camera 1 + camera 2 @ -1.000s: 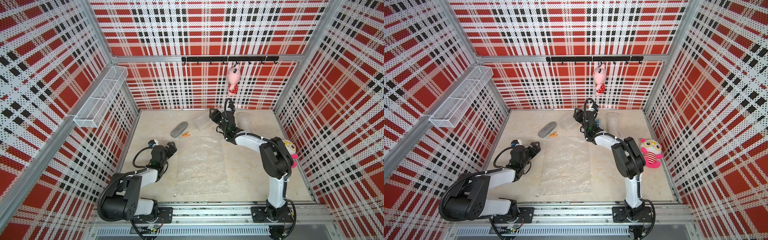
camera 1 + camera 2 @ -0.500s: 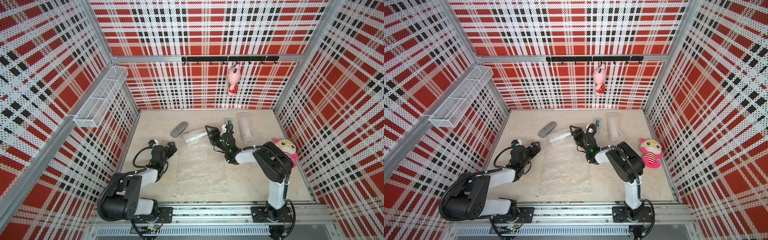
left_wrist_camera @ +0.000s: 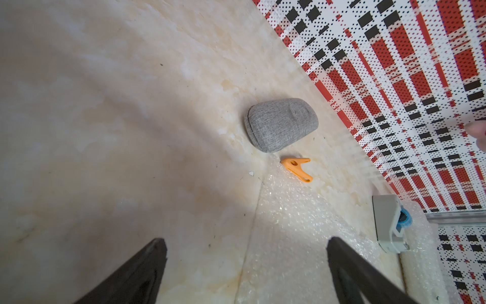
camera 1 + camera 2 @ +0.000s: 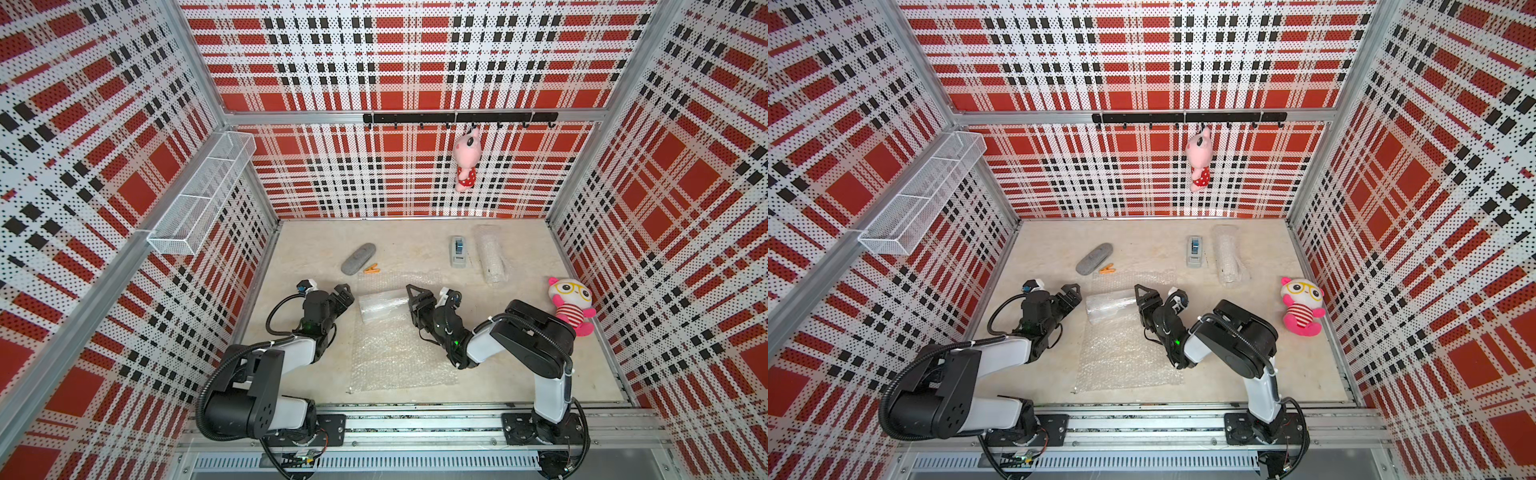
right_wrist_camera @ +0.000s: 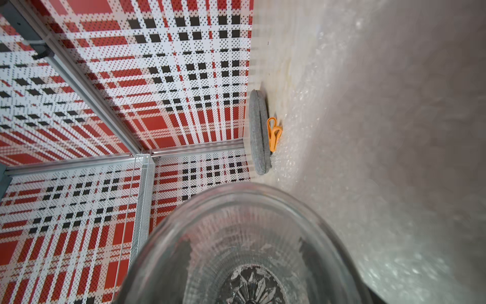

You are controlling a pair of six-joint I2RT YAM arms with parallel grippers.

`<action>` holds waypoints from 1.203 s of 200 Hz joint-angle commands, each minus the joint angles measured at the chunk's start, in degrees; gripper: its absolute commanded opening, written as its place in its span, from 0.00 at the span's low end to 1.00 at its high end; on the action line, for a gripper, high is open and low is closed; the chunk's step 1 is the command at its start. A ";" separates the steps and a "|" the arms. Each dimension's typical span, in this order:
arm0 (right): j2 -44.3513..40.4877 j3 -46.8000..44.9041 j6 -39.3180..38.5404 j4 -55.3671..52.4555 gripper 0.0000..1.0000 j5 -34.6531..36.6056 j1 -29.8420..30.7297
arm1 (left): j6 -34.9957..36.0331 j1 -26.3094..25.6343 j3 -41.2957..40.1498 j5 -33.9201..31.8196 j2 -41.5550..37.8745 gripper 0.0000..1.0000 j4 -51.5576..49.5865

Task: Wrap vases in bubble wrap
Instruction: Place the vase in bubble wrap.

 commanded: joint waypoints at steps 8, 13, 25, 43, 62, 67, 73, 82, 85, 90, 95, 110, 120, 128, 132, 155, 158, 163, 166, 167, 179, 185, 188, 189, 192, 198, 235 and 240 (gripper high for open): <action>-0.68 -0.99 10.96 11.11 0.13 6.83 0.99 | 1.29 0.07 0.75 -0.05 0.63 0.98 0.82; -0.39 -1.19 11.39 11.48 0.12 7.37 1.31 | 1.29 -0.01 0.69 -0.05 0.63 0.98 0.82; -0.08 -1.46 12.32 11.41 0.12 7.85 2.00 | 1.29 -0.01 0.67 -0.14 0.66 0.98 0.82; 0.16 -1.42 13.51 10.21 0.12 7.41 2.51 | 1.29 -0.01 0.84 0.03 0.76 0.98 0.82; -0.03 -1.90 14.74 8.96 0.11 7.81 3.13 | 1.29 -0.05 0.84 0.14 0.72 0.98 0.82; -0.30 -1.98 15.08 7.80 0.11 7.82 3.27 | 1.29 -0.01 0.84 0.04 0.63 0.98 0.82; -0.58 -2.08 15.39 6.49 0.11 7.82 3.45 | 1.33 -0.05 0.76 -0.05 0.55 0.98 0.82; -1.10 -2.12 15.92 4.69 0.10 7.91 3.72 | 1.37 0.12 0.68 -0.14 0.45 0.98 0.82; -1.19 -2.20 16.11 4.10 0.10 7.85 3.75 | 1.37 0.01 0.67 -0.18 0.41 0.98 0.82; -1.25 -2.20 16.56 3.28 0.10 7.70 3.83 | 1.37 -0.01 0.66 -0.23 0.34 0.98 0.82; -1.23 -2.24 16.96 2.86 0.10 7.47 3.88 | 1.37 -0.01 0.67 -0.23 0.36 0.98 0.82; -0.58 -2.77 18.06 2.97 0.10 6.91 3.93 | 1.37 -0.03 0.69 -0.13 0.45 0.98 0.82; -0.21 -3.29 18.58 3.09 0.10 6.86 4.00 | 1.37 -0.01 0.69 -0.22 0.45 0.98 0.82; -0.24 -3.57 18.79 2.64 0.10 6.71 3.99 | 1.37 -0.01 0.73 -0.14 0.46 0.98 0.82; -0.27 -3.66 18.92 2.25 0.10 6.64 4.01 | 1.37 -0.01 0.68 -0.15 0.54 0.98 0.82; -0.44 -3.57 20.15 -0.36 0.11 5.69 4.01 | 1.39 0.00 0.75 -0.21 0.54 0.98 0.82; -0.31 -3.52 20.47 -0.49 0.11 5.50 3.95 | 1.41 -0.01 0.75 -0.18 0.54 0.98 0.82; 0.03 -3.53 20.93 -0.37 0.12 5.32 4.00 | 1.46 -0.01 0.73 -0.23 0.61 0.98 0.82; 0.26 -3.50 21.15 -0.15 0.12 5.14 4.01 | 1.46 -0.01 0.75 -0.23 0.63 0.98 0.82; 0.34 -3.51 21.27 -0.11 0.12 5.08 4.01 | 1.46 -0.01 0.75 -0.23 0.63 0.98 0.82; 1.07 -3.37 22.26 0.17 0.15 4.45 4.01 | 1.46 -0.01 0.82 -0.23 0.80 0.98 0.82; 1.32 -3.31 22.57 0.09 0.16 4.23 4.01 | 1.42 0.01 0.84 -0.19 0.88 0.98 0.82; 1.46 -3.22 22.73 -0.07 0.16 4.10 4.01 | 1.46 -0.05 0.84 -0.22 0.89 0.98 0.82; 1.47 -3.20 22.77 -0.07 0.16 4.07 4.01 | 1.46 -0.03 0.84 -0.23 0.89 0.98 0.82; 1.52 -3.18 22.85 -0.20 0.16 3.89 4.01 | 1.46 -0.01 0.84 -0.20 0.89 0.98 0.82; 1.56 -3.02 22.89 -0.49 0.18 3.75 3.93 | 1.45 -0.10 0.84 -0.23 0.98 0.98 0.82; 1.00 -2.83 22.99 -2.05 0.36 2.93 4.01 | 1.54 -0.01 0.84 -0.24 0.98 0.98 0.82; 1.02 -2.76 23.05 -1.95 0.40 2.89 4.01 | 1.55 -0.01 0.84 -0.27 0.95 0.98 0.82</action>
